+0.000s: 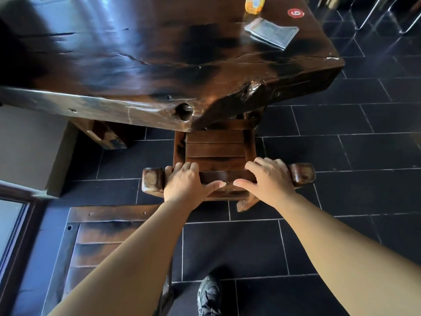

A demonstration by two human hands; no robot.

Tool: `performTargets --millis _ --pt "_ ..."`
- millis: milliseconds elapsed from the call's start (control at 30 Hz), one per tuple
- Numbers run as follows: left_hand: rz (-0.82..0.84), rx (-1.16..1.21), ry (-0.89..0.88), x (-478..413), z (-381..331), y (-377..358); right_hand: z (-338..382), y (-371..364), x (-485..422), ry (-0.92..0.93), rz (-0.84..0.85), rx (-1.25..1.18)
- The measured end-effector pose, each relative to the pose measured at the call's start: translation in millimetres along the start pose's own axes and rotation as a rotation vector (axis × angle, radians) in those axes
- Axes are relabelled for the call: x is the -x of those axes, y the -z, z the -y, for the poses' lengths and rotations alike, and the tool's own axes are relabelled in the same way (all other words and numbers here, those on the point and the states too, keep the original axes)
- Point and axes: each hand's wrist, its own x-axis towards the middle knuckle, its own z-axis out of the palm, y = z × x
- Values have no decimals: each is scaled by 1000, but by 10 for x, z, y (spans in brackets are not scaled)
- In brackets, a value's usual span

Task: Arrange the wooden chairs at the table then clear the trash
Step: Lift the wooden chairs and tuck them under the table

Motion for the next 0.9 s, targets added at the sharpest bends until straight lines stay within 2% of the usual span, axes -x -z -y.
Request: performTargets --millis 133,233,567,900 --pt "90 122 41 23 -15 134 100 216 -23 -142 221 -123" --pt "181 147 18 109 -3 325 242 386 58 -191 310 -122" --pt "117 72 -94 1255 -35 998 728 1338 951 -219 397 -220" --pt "66 191 25 2822 -158 1111 1175 1896 2035 -213 362 -290"
